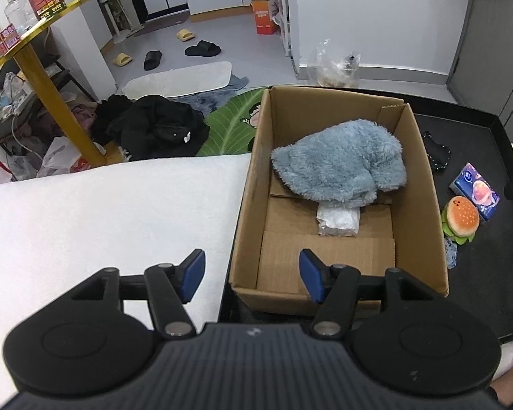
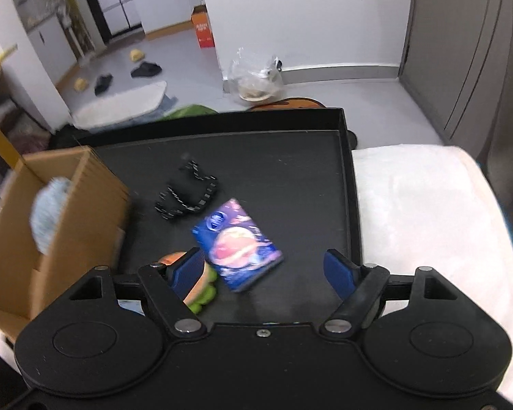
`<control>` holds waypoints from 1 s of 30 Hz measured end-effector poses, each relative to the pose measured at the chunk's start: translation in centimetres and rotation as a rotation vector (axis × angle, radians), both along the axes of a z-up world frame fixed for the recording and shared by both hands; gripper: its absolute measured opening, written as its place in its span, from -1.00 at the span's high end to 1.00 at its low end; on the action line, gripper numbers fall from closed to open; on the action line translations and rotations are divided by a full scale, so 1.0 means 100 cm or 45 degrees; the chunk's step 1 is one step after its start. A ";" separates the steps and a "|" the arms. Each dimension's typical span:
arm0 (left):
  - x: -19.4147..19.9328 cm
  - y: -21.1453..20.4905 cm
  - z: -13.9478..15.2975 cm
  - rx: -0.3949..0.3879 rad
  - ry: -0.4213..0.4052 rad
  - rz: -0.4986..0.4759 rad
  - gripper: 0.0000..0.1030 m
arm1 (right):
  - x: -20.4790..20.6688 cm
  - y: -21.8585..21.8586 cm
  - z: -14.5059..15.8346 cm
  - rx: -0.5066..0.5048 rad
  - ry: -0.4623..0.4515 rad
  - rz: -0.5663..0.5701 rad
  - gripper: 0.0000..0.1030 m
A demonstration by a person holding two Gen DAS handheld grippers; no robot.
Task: Organize soft objects
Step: 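Move the right gripper to the blue tissue pack and close on it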
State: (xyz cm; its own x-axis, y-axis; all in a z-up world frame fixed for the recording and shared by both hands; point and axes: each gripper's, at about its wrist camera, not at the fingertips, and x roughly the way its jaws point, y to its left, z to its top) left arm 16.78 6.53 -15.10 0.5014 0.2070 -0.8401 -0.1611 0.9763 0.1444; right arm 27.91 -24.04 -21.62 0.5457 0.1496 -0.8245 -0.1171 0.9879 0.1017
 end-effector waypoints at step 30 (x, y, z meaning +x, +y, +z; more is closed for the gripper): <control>0.019 -0.003 -0.007 0.037 0.087 0.037 -0.16 | 0.013 0.037 -0.039 -0.268 -0.037 0.289 -0.55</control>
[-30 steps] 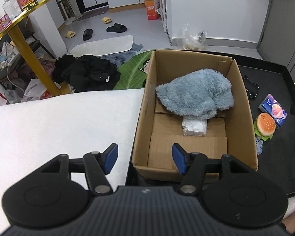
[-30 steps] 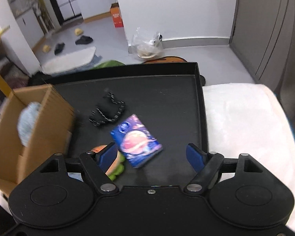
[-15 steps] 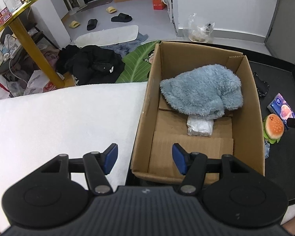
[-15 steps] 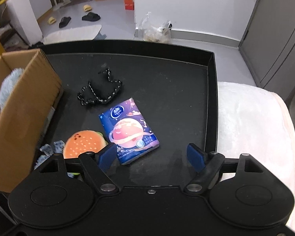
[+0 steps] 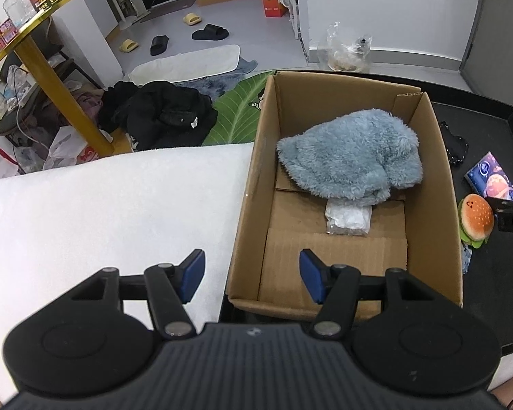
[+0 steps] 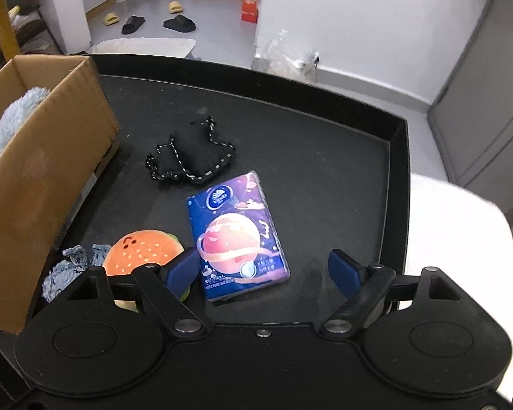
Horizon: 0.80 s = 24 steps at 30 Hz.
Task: Organize soft objects
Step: 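Move the right gripper to the blue tissue pack and close on it, then carry the blue tissue pack into the box and open the right gripper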
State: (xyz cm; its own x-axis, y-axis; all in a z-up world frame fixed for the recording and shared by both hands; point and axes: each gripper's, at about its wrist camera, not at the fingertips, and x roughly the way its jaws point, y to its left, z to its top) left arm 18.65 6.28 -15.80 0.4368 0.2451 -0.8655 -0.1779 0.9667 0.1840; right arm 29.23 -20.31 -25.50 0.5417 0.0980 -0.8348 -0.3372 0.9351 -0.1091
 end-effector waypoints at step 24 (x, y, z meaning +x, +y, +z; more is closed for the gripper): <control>-0.009 0.003 0.006 -0.015 -0.053 0.021 -0.16 | -0.025 -0.001 0.031 0.019 -0.022 -0.033 -0.01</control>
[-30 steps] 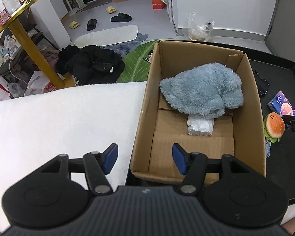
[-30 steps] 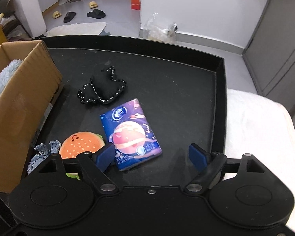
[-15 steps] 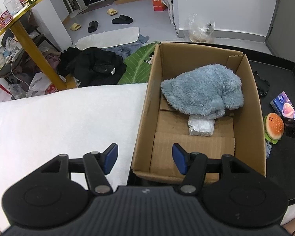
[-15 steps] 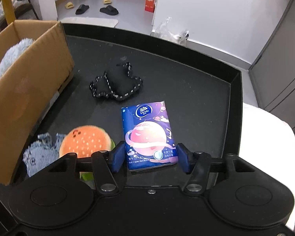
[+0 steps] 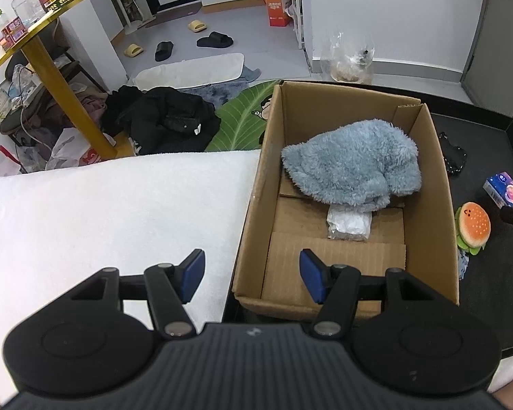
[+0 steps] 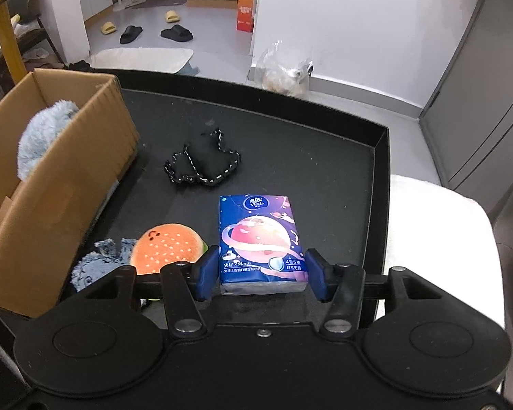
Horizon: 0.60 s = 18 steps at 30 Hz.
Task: Organize soft objects
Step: 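Carry the blue tissue pack into the box and open the right gripper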
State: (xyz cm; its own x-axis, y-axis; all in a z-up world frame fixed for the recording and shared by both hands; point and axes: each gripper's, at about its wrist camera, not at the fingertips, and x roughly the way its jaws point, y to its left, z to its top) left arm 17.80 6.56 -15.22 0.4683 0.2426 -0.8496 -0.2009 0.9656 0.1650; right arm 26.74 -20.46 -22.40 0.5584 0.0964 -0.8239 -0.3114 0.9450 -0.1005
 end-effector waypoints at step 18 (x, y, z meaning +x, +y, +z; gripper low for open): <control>-0.006 0.011 0.003 -0.068 -0.053 0.034 -0.16 | -0.007 -0.004 0.052 0.126 -0.115 -0.056 -0.01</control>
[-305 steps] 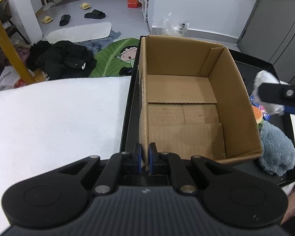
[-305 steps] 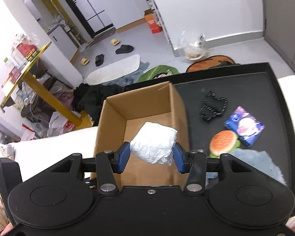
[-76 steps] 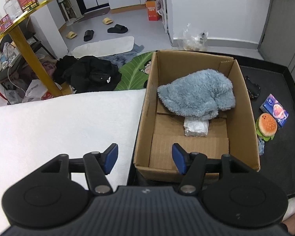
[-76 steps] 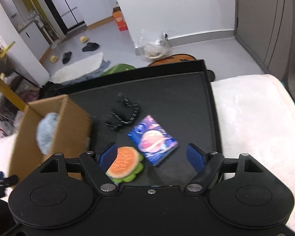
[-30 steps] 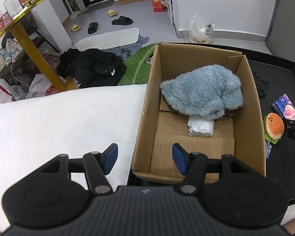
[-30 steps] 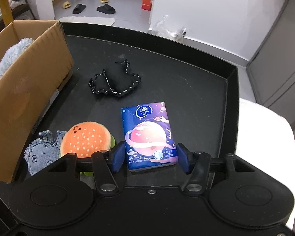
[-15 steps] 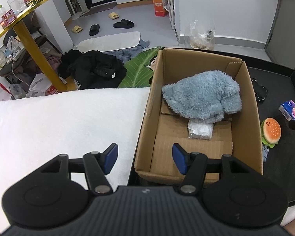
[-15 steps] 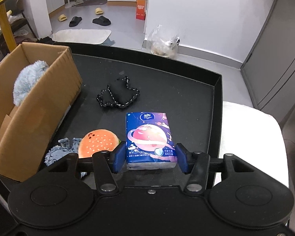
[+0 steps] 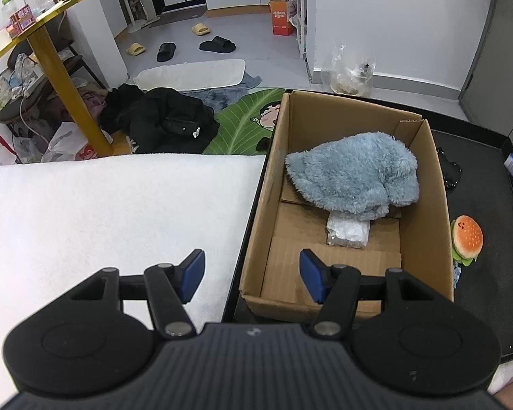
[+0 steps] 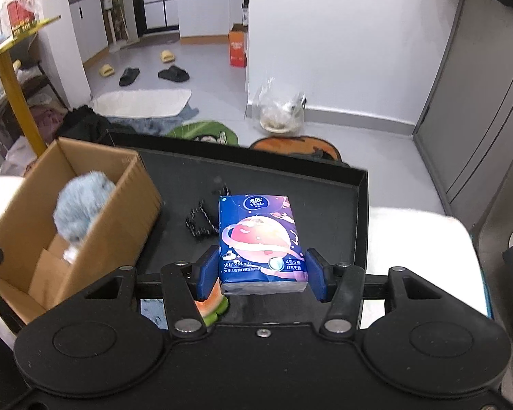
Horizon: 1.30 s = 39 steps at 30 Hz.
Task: Organize soft objects
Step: 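Carry the blue tissue pack into the box and open the right gripper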
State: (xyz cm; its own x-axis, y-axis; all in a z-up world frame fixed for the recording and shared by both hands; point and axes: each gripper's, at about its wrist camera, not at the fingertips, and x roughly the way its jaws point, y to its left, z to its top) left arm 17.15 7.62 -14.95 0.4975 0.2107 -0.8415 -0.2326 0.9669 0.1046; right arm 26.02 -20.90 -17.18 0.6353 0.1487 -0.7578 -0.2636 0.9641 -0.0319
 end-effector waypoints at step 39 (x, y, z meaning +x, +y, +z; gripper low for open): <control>-0.010 0.035 -0.006 -0.251 -0.086 0.050 0.20 | -0.017 0.131 0.034 0.260 0.097 0.203 -0.02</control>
